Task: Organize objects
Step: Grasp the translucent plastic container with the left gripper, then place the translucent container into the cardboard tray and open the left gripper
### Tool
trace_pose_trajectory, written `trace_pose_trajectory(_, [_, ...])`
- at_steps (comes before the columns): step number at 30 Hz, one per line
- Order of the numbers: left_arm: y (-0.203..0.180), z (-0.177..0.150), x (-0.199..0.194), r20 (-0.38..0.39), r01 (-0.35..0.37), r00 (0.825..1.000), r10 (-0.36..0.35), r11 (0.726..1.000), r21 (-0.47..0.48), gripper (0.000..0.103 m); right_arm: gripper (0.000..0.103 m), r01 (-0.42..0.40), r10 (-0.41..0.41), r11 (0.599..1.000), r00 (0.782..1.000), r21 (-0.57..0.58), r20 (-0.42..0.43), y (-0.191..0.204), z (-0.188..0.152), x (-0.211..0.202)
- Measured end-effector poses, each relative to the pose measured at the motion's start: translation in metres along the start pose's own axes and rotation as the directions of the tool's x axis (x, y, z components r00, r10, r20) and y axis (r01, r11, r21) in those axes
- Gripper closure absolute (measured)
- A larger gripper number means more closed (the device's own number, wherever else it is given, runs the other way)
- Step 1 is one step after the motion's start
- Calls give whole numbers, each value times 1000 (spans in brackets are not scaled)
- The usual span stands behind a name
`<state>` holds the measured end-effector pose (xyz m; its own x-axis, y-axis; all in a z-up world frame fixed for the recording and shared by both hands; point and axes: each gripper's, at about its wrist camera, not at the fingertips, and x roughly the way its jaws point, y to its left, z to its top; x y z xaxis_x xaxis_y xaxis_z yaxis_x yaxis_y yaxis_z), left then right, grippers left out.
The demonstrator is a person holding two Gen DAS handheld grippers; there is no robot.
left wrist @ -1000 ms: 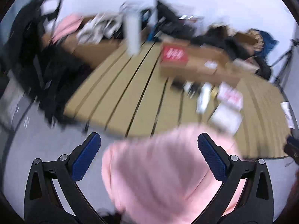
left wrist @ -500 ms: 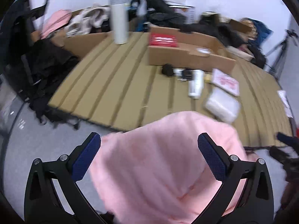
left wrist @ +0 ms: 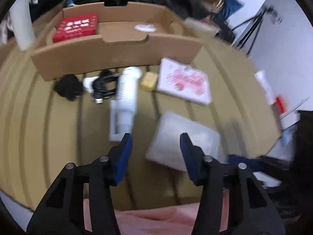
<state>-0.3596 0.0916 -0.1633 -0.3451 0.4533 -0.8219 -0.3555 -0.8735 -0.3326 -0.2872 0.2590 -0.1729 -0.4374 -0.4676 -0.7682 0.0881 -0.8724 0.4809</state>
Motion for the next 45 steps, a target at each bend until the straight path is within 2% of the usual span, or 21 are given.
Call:
trace_pose_trajectory(1, [0, -3, 0, -11, 35, 999, -36, 999, -12, 72, 55, 1, -1, 1000, 1000, -3, 1, 0, 2, 3])
trace_pose_trajectory(2, [0, -9, -1, -15, 80, 997, -81, 996, -42, 73, 58, 5, -5, 1000, 1000, -3, 0, -1, 5, 5])
trace_pose_trajectory(4, [-4, -17, -2, -32, 126, 991, -128, 990, -56, 73, 59, 0, 0, 1000, 1000, 6, -4, -5, 9, 10])
trace_pose_trajectory(8, [-8, -17, 0, -28, 131, 991, -132, 990, -52, 73, 60, -38, 39, 998, 999, 43, -14, -17, 16, 19])
trace_pose_trajectory(11, [3, -11, 6, -26, 157, 987, -160, 982, -102, 72, 60, -54, 55, 997, 998, 55, -11, -21, 23, 23])
trace_pose_trajectory(13, [2, -8, 4, -24, 135, 990, -139, 985, -111, 72, 60, -64, 65, 996, 998, 53, -15, -23, 27, 25])
trace_pose_trajectory(16, [-4, -10, -3, -4, 94, 995, -95, 991, -98, 72, 67, -62, 63, 998, 997, 27, -38, -16, 28, 22])
trace_pose_trajectory(20, [-15, -14, -31, 59, 100, 994, -96, 991, -84, 73, 69, -66, 66, 998, 998, -4, -15, -6, 26, 3])
trace_pose_trajectory(22, [-22, -7, -46, 99, 81, 992, -74, 995, -66, 73, 69, -81, 81, 997, 997, -13, -2, -1, 31, -7])
trace_pose_trajectory(25, [-24, 14, -59, 143, 95, 986, -89, 995, -39, 73, 69, -86, 87, 995, 996, -60, 29, 12, 49, -23])
trace_pose_trajectory(31, [-10, 91, -61, 176, 88, 981, -81, 996, -31, 73, 69, -94, 104, 988, 991, -125, 78, 30, 111, -28])
trace_pose_trajectory(35, [13, 163, -43, 173, 84, 982, -72, 994, -64, 73, 69, -110, 122, 985, 989, -135, 88, 32, 179, -10])
trace_pose_trajectory(38, [37, 210, -28, 196, 85, 979, -65, 992, -94, 73, 69, -111, 124, 985, 988, -134, 93, 30, 236, 15])
trace_pose_trajectory(39, [44, 217, -26, 208, 84, 976, -61, 991, -101, 71, 69, -105, 118, 985, 989, -136, 94, 31, 252, 25])
trace_pose_trajectory(41, [60, 232, -11, 239, 39, 971, -14, 994, -103, 71, 69, -91, 112, 980, 987, -177, 116, 36, 279, 48])
trace_pose_trajectory(42, [69, 235, 1, 249, 17, 969, 12, 993, -113, 66, 69, -77, 105, 977, 986, -200, 130, 38, 287, 62])
trace_pose_trajectory(43, [76, 236, 13, 238, -20, 970, 46, 994, -109, 66, 69, -50, 83, 972, 987, -230, 137, 40, 292, 76])
trace_pose_trajectory(44, [86, 237, 34, 186, -110, 974, 131, 987, -118, 66, 69, -15, 46, 967, 992, -255, 117, 39, 296, 99])
trace_pose_trajectory(45, [95, 236, 54, 101, -160, 980, 172, 980, -117, 67, 69, 25, -14, 970, 999, -243, 50, 34, 298, 127])
